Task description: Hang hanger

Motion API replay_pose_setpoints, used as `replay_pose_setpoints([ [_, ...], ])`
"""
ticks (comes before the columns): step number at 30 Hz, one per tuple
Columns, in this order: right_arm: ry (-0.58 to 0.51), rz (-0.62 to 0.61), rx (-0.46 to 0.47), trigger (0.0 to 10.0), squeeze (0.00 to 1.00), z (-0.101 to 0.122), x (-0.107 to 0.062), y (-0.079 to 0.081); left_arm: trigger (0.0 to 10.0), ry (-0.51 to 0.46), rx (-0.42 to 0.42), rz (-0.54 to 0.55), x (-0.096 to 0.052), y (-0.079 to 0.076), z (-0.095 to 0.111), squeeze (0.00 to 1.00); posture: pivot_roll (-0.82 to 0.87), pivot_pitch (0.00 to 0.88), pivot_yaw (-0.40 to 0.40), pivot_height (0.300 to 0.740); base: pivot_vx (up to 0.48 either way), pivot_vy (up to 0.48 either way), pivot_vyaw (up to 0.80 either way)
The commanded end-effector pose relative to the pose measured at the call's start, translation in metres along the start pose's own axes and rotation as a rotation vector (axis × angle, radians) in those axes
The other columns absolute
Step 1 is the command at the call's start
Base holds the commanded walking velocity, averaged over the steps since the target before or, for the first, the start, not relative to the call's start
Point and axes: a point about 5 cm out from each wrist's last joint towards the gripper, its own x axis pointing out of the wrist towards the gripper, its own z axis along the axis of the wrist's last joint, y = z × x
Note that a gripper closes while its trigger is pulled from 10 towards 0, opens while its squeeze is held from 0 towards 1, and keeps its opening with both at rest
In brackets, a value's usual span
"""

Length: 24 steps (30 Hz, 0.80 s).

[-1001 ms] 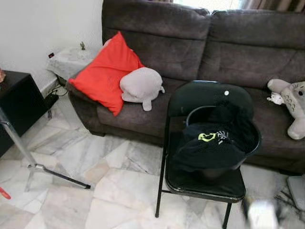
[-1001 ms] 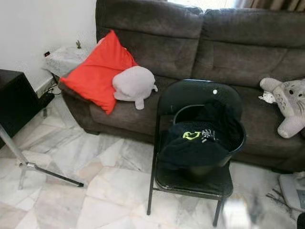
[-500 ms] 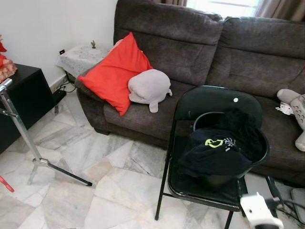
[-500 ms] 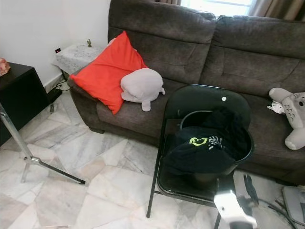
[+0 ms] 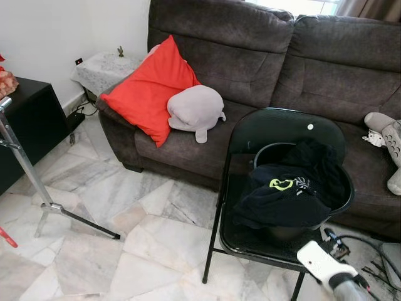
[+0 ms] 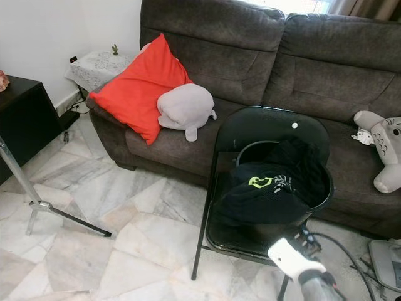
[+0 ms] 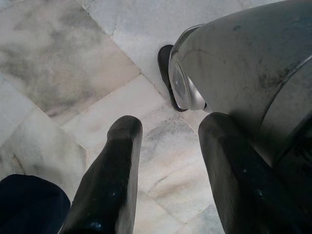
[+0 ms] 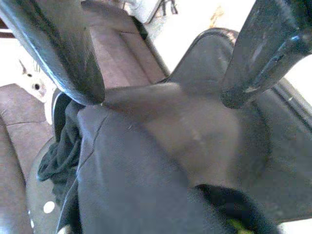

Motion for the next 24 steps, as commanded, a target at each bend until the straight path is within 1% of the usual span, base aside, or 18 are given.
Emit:
replay_pose_setpoints([
  [1, -0.026, 0.002, -0.029, 10.0, 0.0, 0.002, 0.003, -0.005, 10.0, 0.008, -0.012, -0.012, 0.001, -0.005, 0.0, 0.0, 0.01, 0.114, -0.064, 0.74, 0.0, 0.0, 0.0],
  [3, -0.068, 0.0, -0.067, 10.0, 0.0, 0.009, 0.007, -0.01, 10.0, 0.009, -0.013, -0.01, 0.001, -0.005, 0.0, 0.0, 0.02, 0.115, -0.064, 0.74, 0.0, 0.0, 0.0],
  [8, -0.109, -0.003, -0.1, 10.0, 0.0, 0.017, 0.013, -0.015, 10.0, 0.009, -0.015, -0.01, 0.001, -0.005, 0.001, 0.0, 0.01, 0.119, -0.063, 0.74, 0.0, 0.0, 0.0],
  [11, -0.119, 0.001, -0.117, 10.0, 0.0, 0.017, 0.014, -0.016, 10.0, 0.008, -0.013, -0.012, 0.001, -0.005, 0.001, 0.0, 0.01, 0.119, -0.062, 0.74, 0.0, 0.0, 0.0],
  [12, -0.125, 0.002, -0.123, 7.9, 0.0, 0.017, 0.015, -0.017, 10.0, 0.008, -0.012, -0.012, 0.001, -0.004, 0.001, 0.0, 0.01, 0.12, -0.063, 0.74, 0.0, 0.0, 0.0],
  [13, -0.131, -0.001, -0.129, 0.7, 0.0, 0.017, 0.015, -0.019, 10.0, 0.007, -0.012, -0.013, 0.001, -0.004, 0.001, 0.0, 0.01, 0.12, -0.062, 0.74, 0.0, 0.0, 0.0],
  [14, -0.131, -0.001, -0.129, 0.7, 0.0, 0.017, 0.015, -0.019, 10.0, 0.007, -0.012, -0.013, 0.001, -0.004, 0.001, 0.0, 0.01, 0.12, -0.062, 0.74, 0.0, 0.0, 0.0],
  [15, -0.136, -0.007, -0.131, 0.0, 0.0, 0.017, 0.016, -0.021, 10.0, 0.007, -0.011, -0.013, 0.001, -0.004, 0.001, 0.0, 0.01, 0.12, -0.062, 0.74, 0.0, 0.0, 0.0],
  [24, -0.155, -0.041, -0.148, 0.0, 0.0, 0.021, 0.019, -0.03, 10.0, 0.004, -0.007, -0.009, 0.001, -0.004, 0.001, 0.0, 0.01, 0.123, -0.061, 0.74, 0.0, 0.0, 0.0],
])
